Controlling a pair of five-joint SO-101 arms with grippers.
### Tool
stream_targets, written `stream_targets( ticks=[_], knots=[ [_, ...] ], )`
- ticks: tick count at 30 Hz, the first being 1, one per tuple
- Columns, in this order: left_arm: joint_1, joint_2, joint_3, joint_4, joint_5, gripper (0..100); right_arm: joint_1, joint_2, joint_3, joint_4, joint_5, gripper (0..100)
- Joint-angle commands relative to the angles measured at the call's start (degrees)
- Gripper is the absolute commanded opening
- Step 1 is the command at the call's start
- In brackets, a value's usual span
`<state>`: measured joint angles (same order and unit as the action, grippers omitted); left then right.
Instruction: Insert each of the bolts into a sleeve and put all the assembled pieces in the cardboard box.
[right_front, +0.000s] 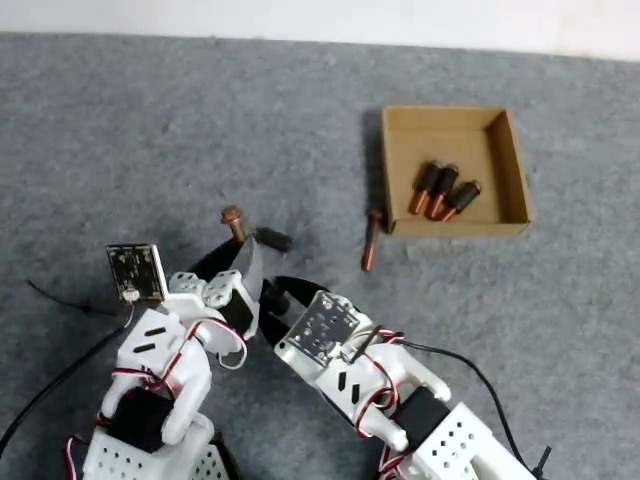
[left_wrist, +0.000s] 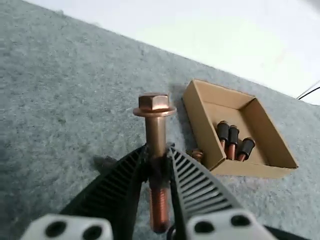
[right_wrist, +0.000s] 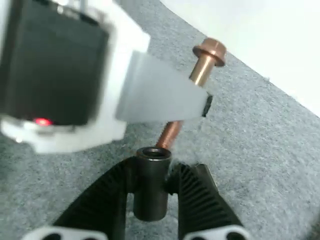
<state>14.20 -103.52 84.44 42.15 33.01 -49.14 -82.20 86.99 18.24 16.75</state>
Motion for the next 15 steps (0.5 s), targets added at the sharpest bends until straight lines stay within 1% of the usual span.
stream_targets(
  ticks=[1, 5, 7, 15],
  knots=[
    [1.45, -0.57, -1.01, -1.93, 0.26, 0, -0.31, -0.84, -0.75, -1.54, 0.44, 0.5],
    [1.01, -0.57, -5.93, -1.67, 0.26, 0, -0.31, -0.84, 0.40, -1.54, 0.53, 0.5],
    [1.19, -0.57, -7.69, 0.53, 0.35, 0, -0.31, -0.84, 1.01, -1.54, 0.53, 0.5],
    [1.45, -0.57, -9.71, 3.69, 0.35, 0, -0.31, -0.84, 1.45, -1.63, 0.53, 0.5]
  ],
)
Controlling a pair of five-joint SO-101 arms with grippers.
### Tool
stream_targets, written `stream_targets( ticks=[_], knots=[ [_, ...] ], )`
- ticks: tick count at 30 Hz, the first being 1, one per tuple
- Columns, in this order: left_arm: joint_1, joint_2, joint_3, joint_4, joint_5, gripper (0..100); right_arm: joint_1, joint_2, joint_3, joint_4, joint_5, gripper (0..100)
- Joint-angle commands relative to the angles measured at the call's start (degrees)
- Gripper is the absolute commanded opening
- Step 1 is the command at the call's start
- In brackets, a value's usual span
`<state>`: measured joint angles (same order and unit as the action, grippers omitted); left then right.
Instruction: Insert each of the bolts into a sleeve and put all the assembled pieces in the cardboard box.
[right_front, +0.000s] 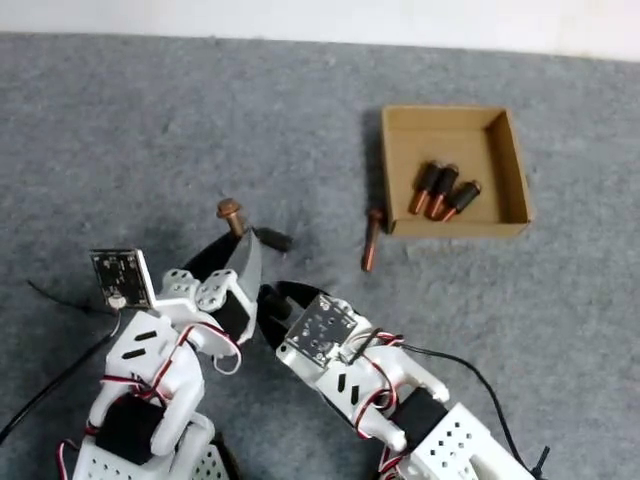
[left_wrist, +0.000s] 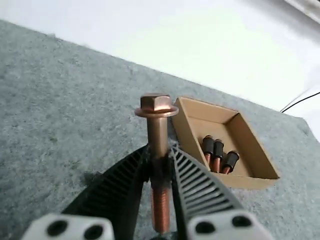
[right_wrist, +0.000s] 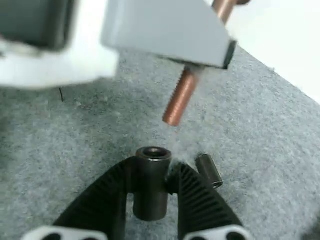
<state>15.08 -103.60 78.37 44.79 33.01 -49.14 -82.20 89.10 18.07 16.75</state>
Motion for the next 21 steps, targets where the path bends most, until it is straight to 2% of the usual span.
stream_targets(
  ticks=[1, 8, 11, 21],
  knots=[
    [0.57, -0.48, -3.56, 1.58, 0.35, 0, -0.31, -0.84, -0.66, -1.45, 0.53, 0.5],
    [0.75, -0.48, -3.47, 5.27, 0.53, 0, -0.31, -0.84, -0.84, -1.45, 0.53, 0.5],
    [2.95, -0.48, -3.47, 6.68, 2.99, 0, -0.31, -0.84, -0.84, -1.45, 0.53, 0.5],
    [5.14, -0.48, -3.47, 6.68, 3.43, 0, -0.22, -0.84, -0.57, -1.45, 0.53, 0.5]
  ],
)
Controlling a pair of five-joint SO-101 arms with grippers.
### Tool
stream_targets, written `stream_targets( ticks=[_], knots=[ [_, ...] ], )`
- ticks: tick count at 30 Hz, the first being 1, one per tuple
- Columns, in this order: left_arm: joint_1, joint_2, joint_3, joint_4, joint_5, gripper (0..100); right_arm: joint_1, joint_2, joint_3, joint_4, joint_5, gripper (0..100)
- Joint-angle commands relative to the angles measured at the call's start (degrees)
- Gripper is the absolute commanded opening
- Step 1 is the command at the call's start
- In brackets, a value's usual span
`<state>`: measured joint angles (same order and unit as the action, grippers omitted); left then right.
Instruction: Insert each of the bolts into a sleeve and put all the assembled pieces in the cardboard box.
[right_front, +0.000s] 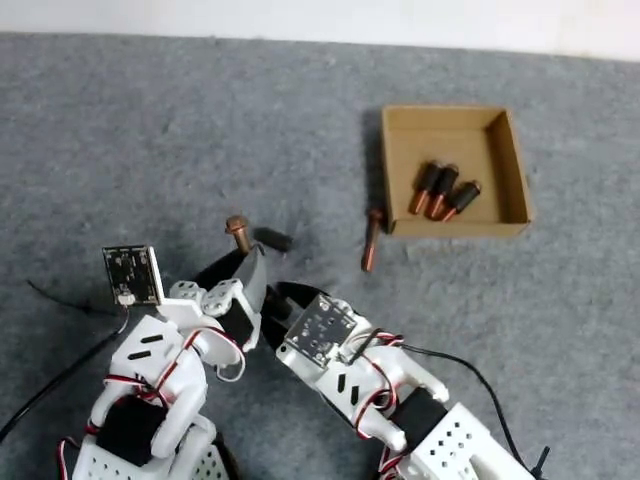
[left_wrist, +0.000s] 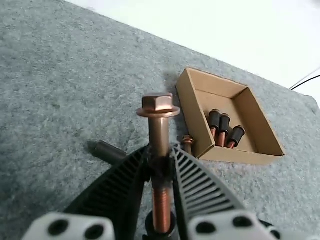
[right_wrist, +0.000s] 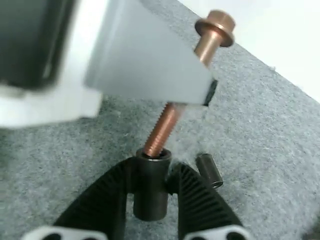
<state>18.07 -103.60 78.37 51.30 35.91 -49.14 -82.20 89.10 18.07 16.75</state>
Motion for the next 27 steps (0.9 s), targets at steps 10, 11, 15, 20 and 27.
stream_targets(
  ticks=[10, 11, 15, 20, 27],
  knots=[
    [3.30, -0.48, 1.63, 0.97, 0.53, 0, 3.65, -0.84, -0.84, -1.45, 0.26, 0.5],
    [4.09, -0.48, 1.71, 0.97, 0.53, 0, 3.65, -0.84, -0.84, -1.45, 0.26, 0.5],
    [4.18, -0.48, 1.36, 0.62, 0.44, 0, 4.00, -0.84, -0.84, -1.45, 0.26, 0.5],
    [0.22, -0.48, 1.45, -3.34, 0.44, 0, 3.65, -0.84, -0.48, -1.27, 0.44, 0.5],
    [-0.13, -0.48, 1.45, -5.10, 0.53, 0, 2.95, -0.84, 1.45, -1.36, 0.53, 0.5]
  ],
)
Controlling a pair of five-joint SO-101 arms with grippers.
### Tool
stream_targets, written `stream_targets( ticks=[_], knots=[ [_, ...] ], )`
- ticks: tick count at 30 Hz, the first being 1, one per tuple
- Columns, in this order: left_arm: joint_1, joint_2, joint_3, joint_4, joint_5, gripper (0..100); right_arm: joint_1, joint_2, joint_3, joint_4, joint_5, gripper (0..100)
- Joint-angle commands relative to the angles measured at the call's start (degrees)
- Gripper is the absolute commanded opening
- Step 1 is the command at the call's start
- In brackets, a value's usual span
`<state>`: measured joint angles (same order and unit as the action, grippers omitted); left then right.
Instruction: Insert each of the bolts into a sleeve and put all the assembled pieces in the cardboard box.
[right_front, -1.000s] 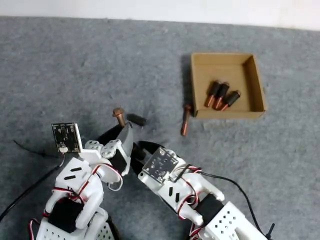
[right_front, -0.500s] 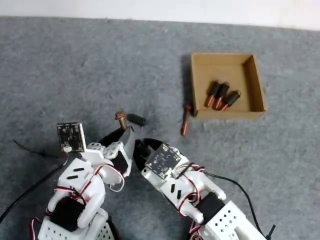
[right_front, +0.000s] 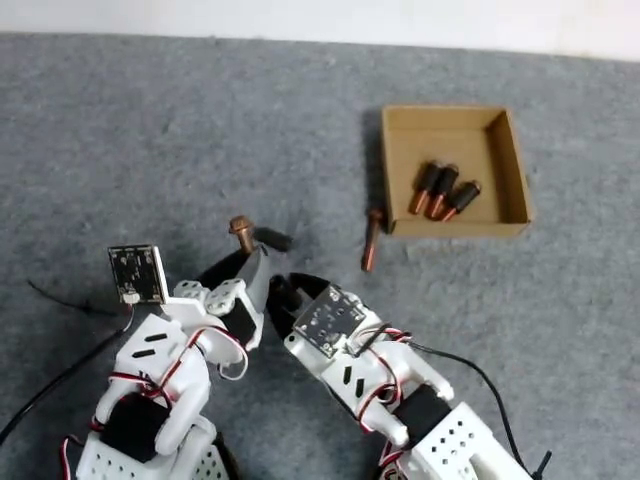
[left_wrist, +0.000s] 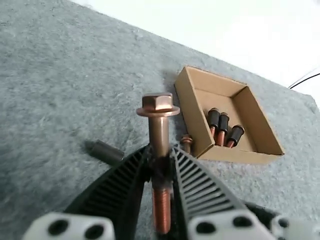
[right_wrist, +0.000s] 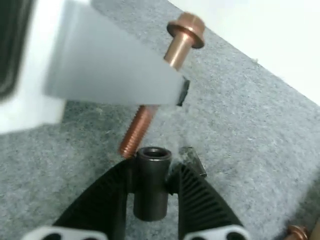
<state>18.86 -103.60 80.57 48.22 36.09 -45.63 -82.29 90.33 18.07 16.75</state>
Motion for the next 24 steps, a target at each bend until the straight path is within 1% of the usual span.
stream_targets(
  ticks=[1, 3, 10, 17, 24],
  knots=[
    [-0.84, -0.48, -0.75, -2.02, 0.35, 0, -1.36, -0.75, 0.40, -1.36, 0.53, 0.5],
    [-0.66, -0.48, -0.57, -2.02, 0.35, 0, -2.59, -0.75, 0.66, -1.36, 0.53, 0.5],
    [-0.66, -0.48, -0.13, -1.85, 0.35, 0, -2.59, -0.75, 0.48, -1.36, 0.53, 0.5],
    [-0.57, -0.48, 4.18, -2.11, 0.35, 0, -1.01, -0.75, 0.48, -1.36, 0.26, 0.5],
    [-1.01, -0.48, 7.96, -8.70, 0.18, 0, -1.01, -0.75, 0.48, -1.36, 0.26, 0.5]
  ],
)
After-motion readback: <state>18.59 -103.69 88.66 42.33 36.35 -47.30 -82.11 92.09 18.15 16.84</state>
